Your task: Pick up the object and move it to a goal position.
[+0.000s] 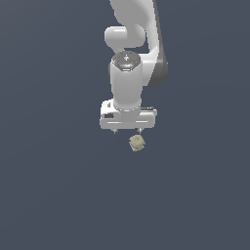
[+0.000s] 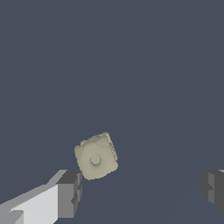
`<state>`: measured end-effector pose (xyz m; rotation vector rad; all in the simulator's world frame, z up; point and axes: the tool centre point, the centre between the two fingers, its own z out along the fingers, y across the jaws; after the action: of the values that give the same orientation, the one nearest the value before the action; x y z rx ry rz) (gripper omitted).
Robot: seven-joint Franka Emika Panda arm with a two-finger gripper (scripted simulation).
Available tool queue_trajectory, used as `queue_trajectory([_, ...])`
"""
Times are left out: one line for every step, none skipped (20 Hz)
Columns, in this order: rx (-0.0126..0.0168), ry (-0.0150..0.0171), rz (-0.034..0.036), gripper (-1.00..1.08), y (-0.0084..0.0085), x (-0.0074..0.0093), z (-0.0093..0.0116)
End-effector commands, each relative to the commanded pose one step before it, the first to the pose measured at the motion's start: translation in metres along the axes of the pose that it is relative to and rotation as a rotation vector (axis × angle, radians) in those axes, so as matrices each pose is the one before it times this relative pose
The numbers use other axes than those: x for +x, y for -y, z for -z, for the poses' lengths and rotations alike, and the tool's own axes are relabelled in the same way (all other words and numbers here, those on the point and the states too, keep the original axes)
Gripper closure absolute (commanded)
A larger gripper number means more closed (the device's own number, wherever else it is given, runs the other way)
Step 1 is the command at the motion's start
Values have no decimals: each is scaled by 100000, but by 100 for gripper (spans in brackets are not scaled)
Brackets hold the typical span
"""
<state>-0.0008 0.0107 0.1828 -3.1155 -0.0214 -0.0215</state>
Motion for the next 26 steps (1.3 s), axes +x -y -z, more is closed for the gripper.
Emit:
queue_trajectory([0,0,0,-92,-1,0,0])
queue_trajectory([-26,21,60,-92,8,2,-8])
queue_trajectory([-75,67,181,-92,25,6,-28])
queue_trajectory([-116,104,284,-92,31,9,-42])
queue_trajectory([-164,146,408,-92,50,12,-62])
queue_trajectory([-208,184,530,-92,66,15,-82])
queue_trajectory([-218,191,575,-92,69,15,-91])
queue_trajectory([-171,148,475,-92,58,11,-77])
queue_trajectory([-122,105,363,-92,45,6,-62])
queue_trajectory([-73,61,240,-92,28,2,-44])
queue_trajectory([-27,21,114,-92,17,-1,-24])
queue_trajectory([24,-22,-61,-92,-11,-3,9])
queue_trajectory([46,-34,-232,-92,-25,7,53])
queue_trajectory([23,-11,-206,-92,-30,11,54])
queue_trajectory([0,0,0,-92,-15,-2,-4])
queue_trajectory([-30,15,265,-92,49,-13,-68])
queue_trajectory([-39,13,446,-92,63,-28,-122])
queue_trajectory([-51,15,638,-92,89,-42,-177])
queue_trajectory([-64,18,837,-92,117,-56,-232])
queue_trajectory([-76,21,1037,-92,145,-70,-287])
queue_trajectory([-86,25,1236,-92,176,-84,-340])
queue_trajectory([-95,29,1423,-92,203,-98,-390])
queue_trajectory([-104,35,1632,-92,236,-113,-443])
queue_trajectory([-111,40,1841,-92,269,-128,-496])
queue_trajectory([-114,43,2044,-92,304,-143,-545])
queue_trajectory([-114,47,2253,-92,340,-159,-596])
